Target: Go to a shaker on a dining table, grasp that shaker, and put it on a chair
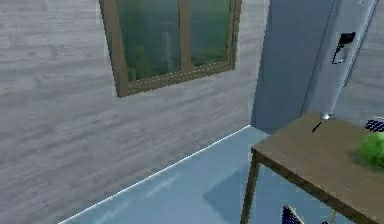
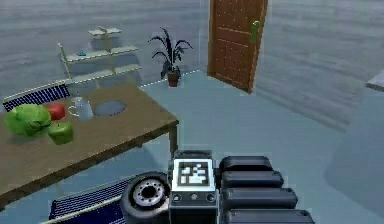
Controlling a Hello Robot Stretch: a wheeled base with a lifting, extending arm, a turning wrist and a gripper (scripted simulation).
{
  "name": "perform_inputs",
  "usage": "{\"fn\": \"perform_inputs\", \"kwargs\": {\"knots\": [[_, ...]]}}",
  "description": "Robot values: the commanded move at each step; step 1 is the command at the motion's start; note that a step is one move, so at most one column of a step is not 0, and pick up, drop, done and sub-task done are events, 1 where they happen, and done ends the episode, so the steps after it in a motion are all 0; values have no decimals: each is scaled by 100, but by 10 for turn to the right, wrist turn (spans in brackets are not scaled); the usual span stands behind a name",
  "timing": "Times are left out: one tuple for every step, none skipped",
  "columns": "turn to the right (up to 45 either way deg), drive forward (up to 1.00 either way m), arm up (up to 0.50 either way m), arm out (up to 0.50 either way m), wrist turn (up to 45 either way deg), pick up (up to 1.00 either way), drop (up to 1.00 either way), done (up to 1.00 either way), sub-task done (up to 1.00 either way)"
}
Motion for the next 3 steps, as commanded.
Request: {"fn": "perform_inputs", "kwargs": {"knots": [[450,0,0,0,0,0,0,0,0],[450,0,0,0,0,0,0,0,0],[210,0,0,0,0,0,0,0,0]]}}
